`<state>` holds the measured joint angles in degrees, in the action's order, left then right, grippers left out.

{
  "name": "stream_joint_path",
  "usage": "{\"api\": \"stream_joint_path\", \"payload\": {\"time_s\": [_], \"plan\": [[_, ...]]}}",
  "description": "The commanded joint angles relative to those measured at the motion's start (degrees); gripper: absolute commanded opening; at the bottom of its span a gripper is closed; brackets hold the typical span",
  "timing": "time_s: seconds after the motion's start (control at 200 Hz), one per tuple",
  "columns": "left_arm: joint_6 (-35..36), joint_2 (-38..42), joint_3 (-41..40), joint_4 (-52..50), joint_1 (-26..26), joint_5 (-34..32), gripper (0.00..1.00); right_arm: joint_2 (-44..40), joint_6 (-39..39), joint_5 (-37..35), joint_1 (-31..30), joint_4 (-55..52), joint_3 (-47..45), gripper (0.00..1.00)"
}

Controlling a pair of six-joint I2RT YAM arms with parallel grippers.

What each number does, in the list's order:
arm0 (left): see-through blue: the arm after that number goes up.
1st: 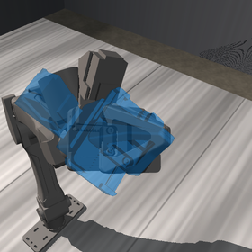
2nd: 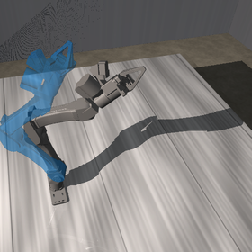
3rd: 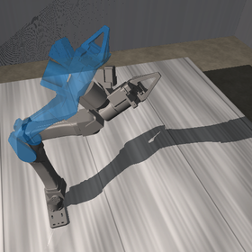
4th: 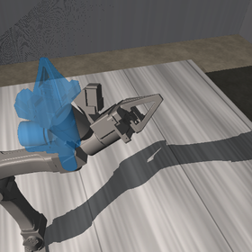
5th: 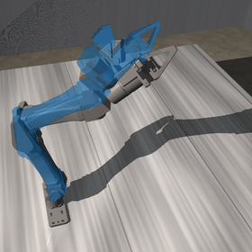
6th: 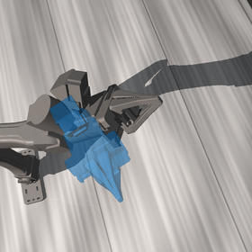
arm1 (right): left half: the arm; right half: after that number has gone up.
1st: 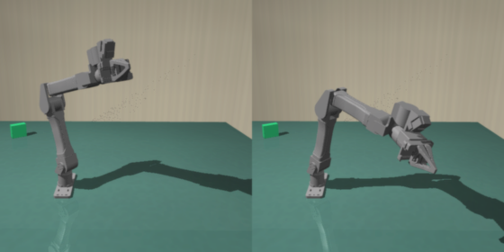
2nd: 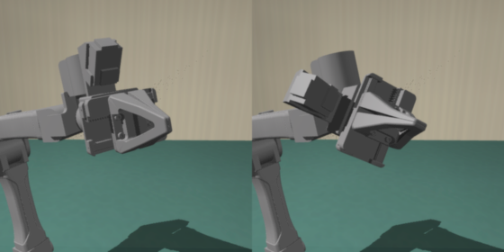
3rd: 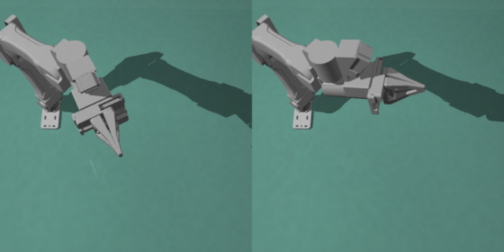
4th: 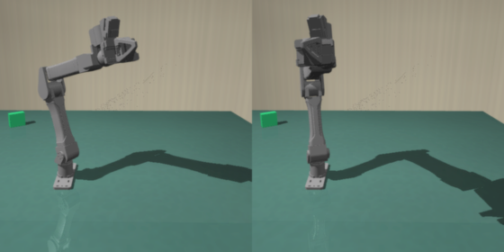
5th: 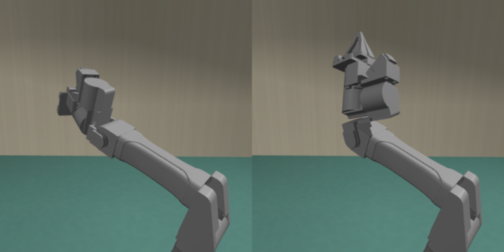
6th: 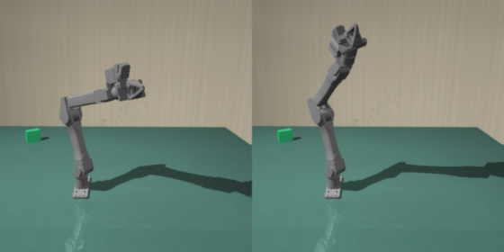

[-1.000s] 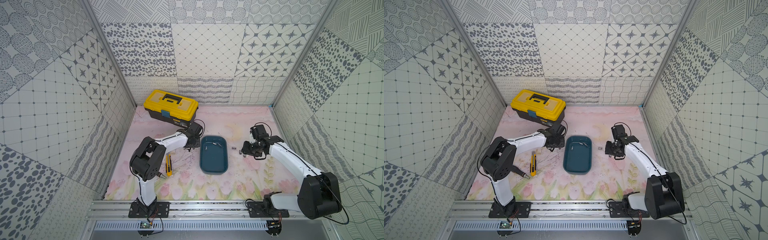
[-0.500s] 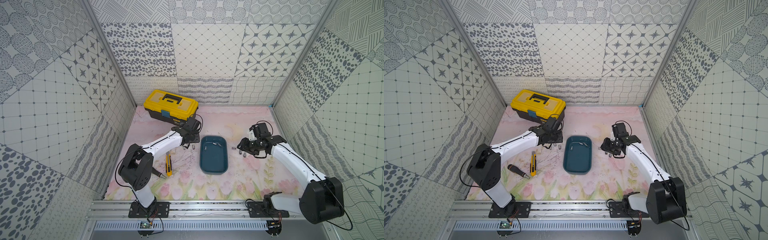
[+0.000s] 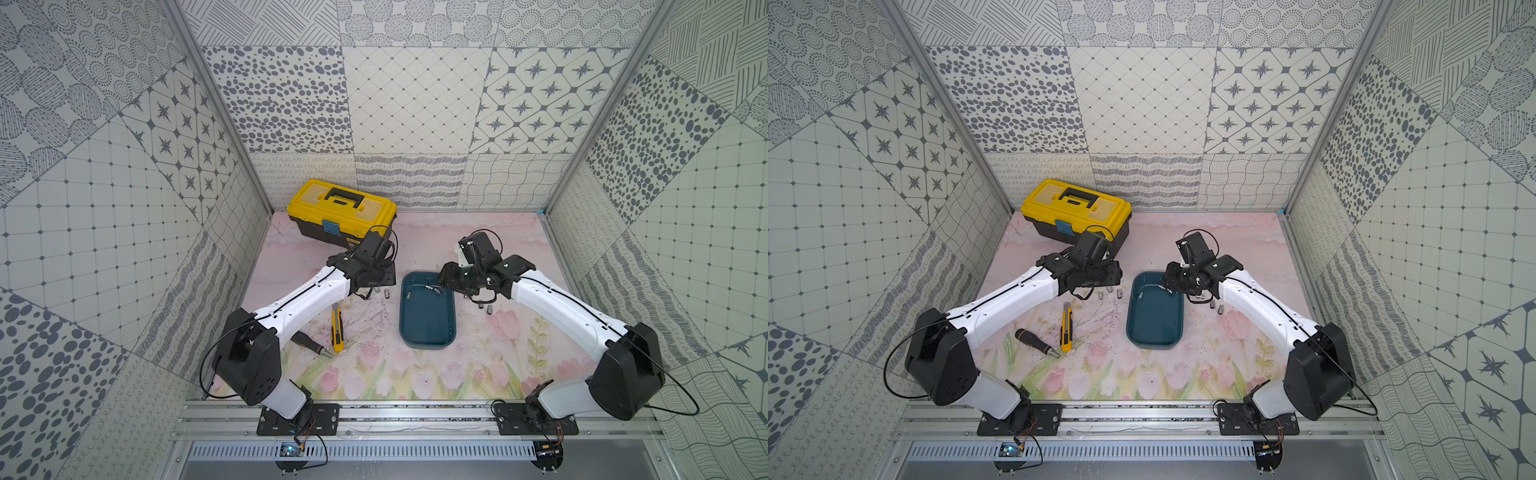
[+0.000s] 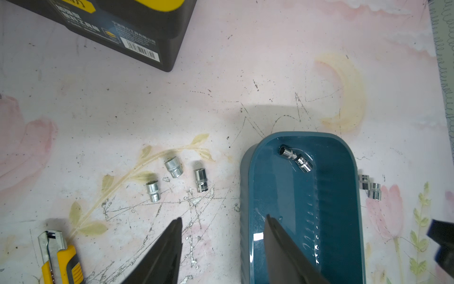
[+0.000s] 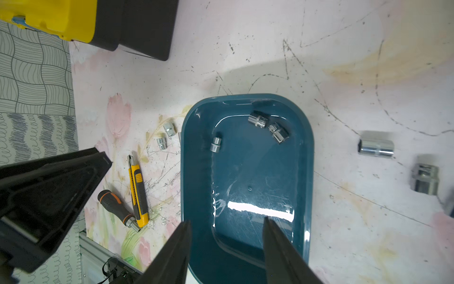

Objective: Take out the socket from the storage box
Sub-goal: Place the socket head at the center of the board, then pick up the socket head from the storage box.

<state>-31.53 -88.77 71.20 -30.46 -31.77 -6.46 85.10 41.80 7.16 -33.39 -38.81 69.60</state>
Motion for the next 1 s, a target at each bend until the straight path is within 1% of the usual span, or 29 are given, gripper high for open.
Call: {"api": "stream_joint_path", "payload": {"time_s": [0.0, 0.175, 0.41, 0.59, 0.745, 0.996], "plan": [[-0.58, 2.28, -2.66, -1.17, 0.41, 3.07, 0.57, 4.28, 2.55, -4.47, -2.01, 1.72, 3.33, 0.51], [-1.44, 2.09, -5.82, 1.49, 0.35, 6.7, 0.57, 11.84, 3.11, -6.33, -5.11, 1.59, 7.52, 0.5], [-2.31, 2.22, -8.49, 3.42, 0.42, 8.19, 0.57, 20.38, 3.55, -9.51, -7.41, 0.63, 12.0, 0.49], [-2.56, 2.8, -9.36, 3.92, 0.37, 8.19, 0.57, 24.65, 3.68, -11.96, -8.27, 0.33, 14.41, 0.49], [-2.61, 3.25, -9.75, 4.15, 0.35, 7.93, 0.57, 27.67, 3.88, -12.17, -8.58, 0.15, 16.2, 0.49], [-2.57, 4.07, -10.25, 4.23, 0.46, 7.26, 0.57, 29.94, 4.24, -11.69, -8.81, 1.06, 16.79, 0.49]]}}
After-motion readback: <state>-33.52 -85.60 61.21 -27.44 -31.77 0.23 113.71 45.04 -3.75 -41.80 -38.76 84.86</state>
